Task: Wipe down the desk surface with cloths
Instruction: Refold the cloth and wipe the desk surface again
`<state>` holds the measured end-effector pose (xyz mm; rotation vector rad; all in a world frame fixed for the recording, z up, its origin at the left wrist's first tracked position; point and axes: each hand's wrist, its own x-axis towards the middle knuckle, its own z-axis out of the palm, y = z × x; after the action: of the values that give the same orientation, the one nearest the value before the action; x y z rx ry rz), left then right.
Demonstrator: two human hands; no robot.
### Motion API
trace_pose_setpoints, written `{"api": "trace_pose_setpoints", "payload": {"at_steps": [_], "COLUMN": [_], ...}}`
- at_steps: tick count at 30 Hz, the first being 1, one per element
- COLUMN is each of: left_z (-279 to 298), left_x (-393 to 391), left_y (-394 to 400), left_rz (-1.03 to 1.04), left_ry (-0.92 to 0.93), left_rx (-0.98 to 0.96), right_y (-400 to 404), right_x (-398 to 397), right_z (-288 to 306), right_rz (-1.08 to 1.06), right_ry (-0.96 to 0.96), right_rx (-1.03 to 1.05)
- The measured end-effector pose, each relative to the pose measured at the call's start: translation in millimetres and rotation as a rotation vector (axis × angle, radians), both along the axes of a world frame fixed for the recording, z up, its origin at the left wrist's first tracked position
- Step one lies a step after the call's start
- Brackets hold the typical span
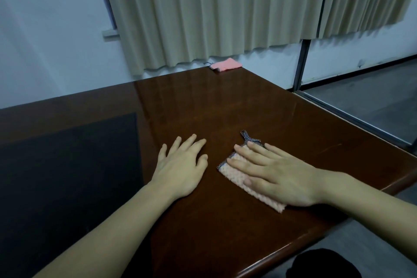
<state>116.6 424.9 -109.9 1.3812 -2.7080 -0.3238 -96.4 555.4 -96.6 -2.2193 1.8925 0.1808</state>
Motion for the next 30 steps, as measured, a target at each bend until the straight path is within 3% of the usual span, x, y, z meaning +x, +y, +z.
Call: {"api": "trace_pose_setpoints", "payload": {"at_steps": [9, 13, 17, 25, 30], "left_z": [-2, -1, -1, -2, -1], "left_x": [2, 2, 3, 1, 1], "left_y": [2, 1, 1, 1, 2], "left_rz": [-0.007, -0.002, -0.002, 0.009, 0.021], "left_ry": [0.038, 0.049, 0.058, 0.055, 0.056], "left_rx": [-0.020, -0.012, -0.012, -0.017, -0.016], "right_y": [-133, -155, -129, -2, 26], "right_x": [-33, -31, -16, 16, 7], "right_z": [-3, -5, -3, 0, 1], "right_rz": [-0.257, -0.331, -0.275, -0.035, -0.031], "right_ry": [0.011, -0.016, -0.012, 0.033, 0.002], "right_rx": [-0.039, -0.045, -0.053, -0.056, -0.030]}}
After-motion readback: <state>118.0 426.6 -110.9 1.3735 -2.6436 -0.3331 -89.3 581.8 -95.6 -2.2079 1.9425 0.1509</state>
